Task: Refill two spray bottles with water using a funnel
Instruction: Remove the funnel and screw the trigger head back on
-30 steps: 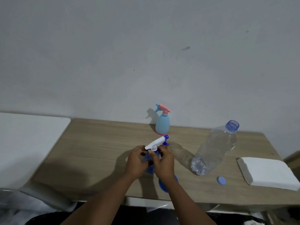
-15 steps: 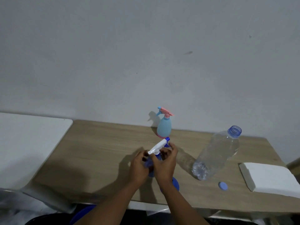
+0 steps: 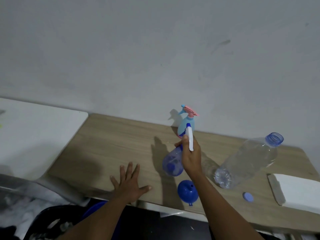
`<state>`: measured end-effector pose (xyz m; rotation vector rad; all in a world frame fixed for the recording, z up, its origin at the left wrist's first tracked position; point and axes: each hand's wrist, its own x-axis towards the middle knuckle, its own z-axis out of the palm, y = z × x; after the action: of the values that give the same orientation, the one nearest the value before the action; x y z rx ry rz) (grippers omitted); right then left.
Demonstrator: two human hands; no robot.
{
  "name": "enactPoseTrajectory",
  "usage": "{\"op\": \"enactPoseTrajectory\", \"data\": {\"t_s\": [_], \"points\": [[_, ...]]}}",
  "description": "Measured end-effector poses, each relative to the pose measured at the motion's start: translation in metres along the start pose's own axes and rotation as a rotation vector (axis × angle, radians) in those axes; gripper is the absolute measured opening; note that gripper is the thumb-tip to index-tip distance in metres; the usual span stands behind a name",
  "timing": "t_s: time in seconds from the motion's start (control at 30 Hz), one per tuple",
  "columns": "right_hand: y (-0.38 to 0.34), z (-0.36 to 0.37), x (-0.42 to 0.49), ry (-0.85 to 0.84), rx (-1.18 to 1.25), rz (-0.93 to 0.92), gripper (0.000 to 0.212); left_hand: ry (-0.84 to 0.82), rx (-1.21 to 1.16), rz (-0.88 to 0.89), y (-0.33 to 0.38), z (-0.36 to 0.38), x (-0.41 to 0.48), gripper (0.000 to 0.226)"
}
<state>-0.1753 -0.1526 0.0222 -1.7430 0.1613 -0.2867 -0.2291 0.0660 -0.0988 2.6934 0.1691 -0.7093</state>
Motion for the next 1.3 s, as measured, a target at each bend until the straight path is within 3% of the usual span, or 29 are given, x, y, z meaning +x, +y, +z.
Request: {"op": "enactPoseTrajectory", "data": {"t_s": [0.1,0.2,0.4,0.57,0.8,0.9,1.0,1.2,1.3], "points": [[-0.007,-0.001,0.008,-0.051,0.005,0.053,0.026,-0.057,0.004,0.013,-0.002,-0.003,0.002,0.116],[-0.023,-0.005,0.016,-0.142,-0.029,0.132,0.040,-0.087,0.014,0.008,0.000,-0.007,0.001,0.115],[-0.026,-0.016,0.018,-0.485,-0.153,0.308,0.044,-0.123,0.018,0.005,0.001,-0.007,-0.001,0.115],[-0.021,-0.028,0.003,-0.572,-0.290,0.436,0.051,-0.129,0.015,0.003,0.000,-0.008,-0.002,0.114],[-0.018,-0.040,-0.011,-0.446,-0.395,0.471,0.054,-0.131,0.010,-0.003,0.002,-0.009,-0.005,0.115],[-0.012,-0.056,-0.014,-0.366,-0.552,0.415,0.044,-0.135,0.014,-0.012,0.003,-0.010,-0.005,0.116],[-0.005,-0.076,-0.018,-0.265,-0.609,0.386,0.053,-0.140,0.016,-0.009,0.003,-0.010,-0.006,0.116],[-0.007,-0.092,-0.024,-0.131,-0.509,0.387,0.047,-0.130,0.016,-0.013,0.003,-0.008,-0.006,0.117],[-0.019,-0.087,-0.023,-0.009,-0.281,0.329,0.040,-0.122,0.023,-0.015,0.004,-0.009,-0.006,0.118]]}}
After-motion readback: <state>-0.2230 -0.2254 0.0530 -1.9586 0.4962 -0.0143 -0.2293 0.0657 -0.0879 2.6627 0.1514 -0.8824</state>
